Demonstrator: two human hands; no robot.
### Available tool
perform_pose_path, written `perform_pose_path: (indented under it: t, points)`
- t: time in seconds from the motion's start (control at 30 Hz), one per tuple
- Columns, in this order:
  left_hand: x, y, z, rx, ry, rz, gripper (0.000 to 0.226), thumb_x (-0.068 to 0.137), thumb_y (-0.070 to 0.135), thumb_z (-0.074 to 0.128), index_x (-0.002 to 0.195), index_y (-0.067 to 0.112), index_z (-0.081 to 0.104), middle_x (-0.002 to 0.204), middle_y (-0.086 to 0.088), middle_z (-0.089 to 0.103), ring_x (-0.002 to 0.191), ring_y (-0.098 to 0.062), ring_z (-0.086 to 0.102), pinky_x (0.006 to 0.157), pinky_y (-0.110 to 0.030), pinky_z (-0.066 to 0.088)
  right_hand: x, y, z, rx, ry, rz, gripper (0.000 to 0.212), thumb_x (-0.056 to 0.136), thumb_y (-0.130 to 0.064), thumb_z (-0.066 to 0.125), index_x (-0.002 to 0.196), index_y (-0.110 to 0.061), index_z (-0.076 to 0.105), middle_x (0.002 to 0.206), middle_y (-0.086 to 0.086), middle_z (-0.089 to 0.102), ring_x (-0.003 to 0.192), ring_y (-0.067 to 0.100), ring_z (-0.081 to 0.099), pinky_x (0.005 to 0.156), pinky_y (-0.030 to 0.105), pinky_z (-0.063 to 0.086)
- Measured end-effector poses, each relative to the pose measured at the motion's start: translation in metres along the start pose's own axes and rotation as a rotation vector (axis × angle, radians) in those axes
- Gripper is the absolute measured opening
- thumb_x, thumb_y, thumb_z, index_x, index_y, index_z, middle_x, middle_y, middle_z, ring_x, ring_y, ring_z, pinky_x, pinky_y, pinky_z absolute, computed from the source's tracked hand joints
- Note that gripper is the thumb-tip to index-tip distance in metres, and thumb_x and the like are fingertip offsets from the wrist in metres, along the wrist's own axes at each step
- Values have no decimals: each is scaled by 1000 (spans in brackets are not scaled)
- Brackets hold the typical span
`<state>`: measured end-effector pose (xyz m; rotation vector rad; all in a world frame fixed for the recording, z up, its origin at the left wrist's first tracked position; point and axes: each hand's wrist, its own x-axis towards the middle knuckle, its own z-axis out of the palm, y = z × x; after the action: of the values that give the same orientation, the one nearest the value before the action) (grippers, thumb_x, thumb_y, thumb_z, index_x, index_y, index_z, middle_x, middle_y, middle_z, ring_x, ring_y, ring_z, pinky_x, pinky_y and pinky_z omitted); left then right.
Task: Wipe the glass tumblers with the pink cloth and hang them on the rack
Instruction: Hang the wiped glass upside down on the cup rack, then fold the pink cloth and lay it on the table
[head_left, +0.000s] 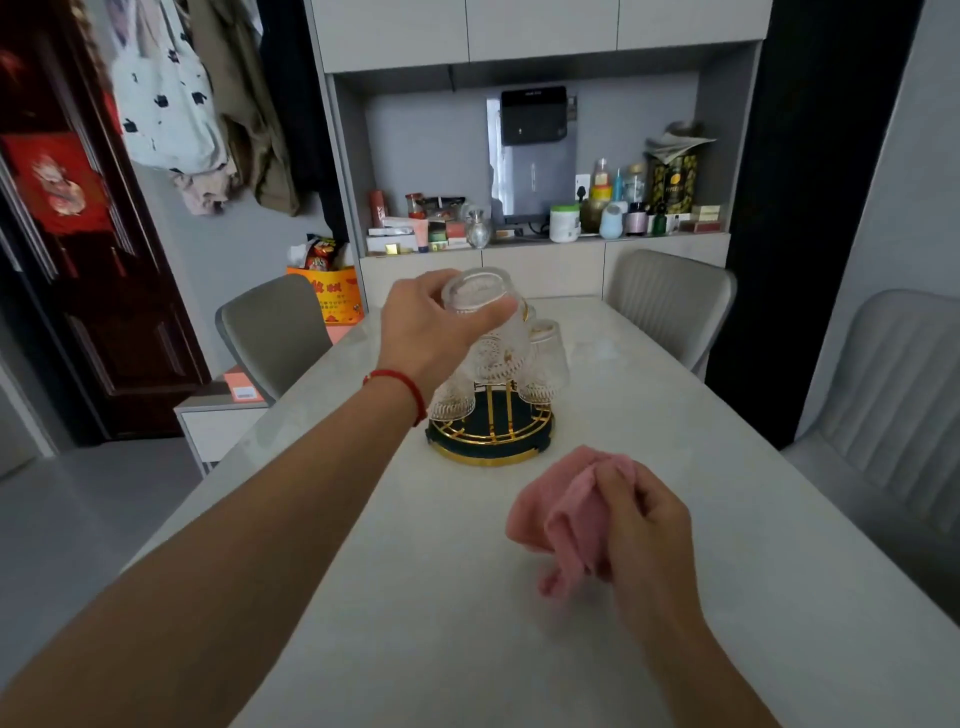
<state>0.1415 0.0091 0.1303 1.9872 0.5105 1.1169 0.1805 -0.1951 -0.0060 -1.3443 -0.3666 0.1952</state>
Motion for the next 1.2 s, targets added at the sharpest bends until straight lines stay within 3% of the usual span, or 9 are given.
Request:
perform_pose_path:
  t: [0.13,0.33,0.47,0.57,0.63,0.77,0.9,1.03,1.2]
  points:
    - [36,7,29,201,19,2,52,72,52,90,106,15,76,94,2,74,85,-13,70,65,-24,57,10,10,-1,-53,30,-22,19,105,-28,59,98,-21,75,90,8,73,91,27,71,79,46,62]
    - [49,-10,49,416,13,-134,53,77,55,85,64,16,51,64,1,50,56,-10,44,50,-25,41,11,6,2,-18,18,5,23,104,-24,58,88,-22,75,83,-2,73,87,20,69,75,36,58]
    - [44,-18,60,542,-60,-131,56,83,51,81,62,17,42,64,-1,43,55,-11,36,48,-25,33,13,6,2,-51,-7,0,24,104,-25,58,87,-21,75,83,1,73,86,21,67,72,33,53]
    - [39,-28,66,800,-97,-40,57,85,63,72,65,18,45,75,-3,54,76,-20,55,78,-34,46,13,10,2,-40,-16,18,23,103,-26,58,89,-20,74,88,6,73,92,28,69,78,39,56]
    - [37,-35,69,920,-99,29,58,87,69,64,65,18,46,85,-6,62,93,-27,60,101,-44,40,12,9,3,-23,-27,36,22,104,-29,58,91,-22,74,90,4,74,94,27,69,80,39,57]
    - [29,-41,70,1039,-159,47,56,93,66,57,72,15,57,112,-15,66,114,-33,53,110,-48,33,11,3,2,38,-82,106,16,104,-30,60,97,-29,73,98,-2,76,94,15,71,78,34,61]
    - [-19,-23,50,675,-151,139,42,95,46,67,115,10,66,123,-10,56,117,-27,50,100,-35,44,6,1,5,23,-138,86,14,103,-27,63,110,-22,74,98,4,78,94,23,75,77,37,63]
    - [-115,-13,17,243,-406,-43,24,95,46,67,103,25,73,97,8,73,90,-8,68,77,-24,56,-8,-9,14,180,-364,128,20,104,-11,55,117,-6,68,81,39,67,70,54,68,64,55,60]
    - [-150,-31,-25,-272,-414,-494,20,94,21,76,113,17,71,100,-7,73,90,-18,74,79,-34,61,-27,-11,34,43,-507,148,50,94,13,52,134,-15,64,113,7,77,100,14,75,83,32,62]
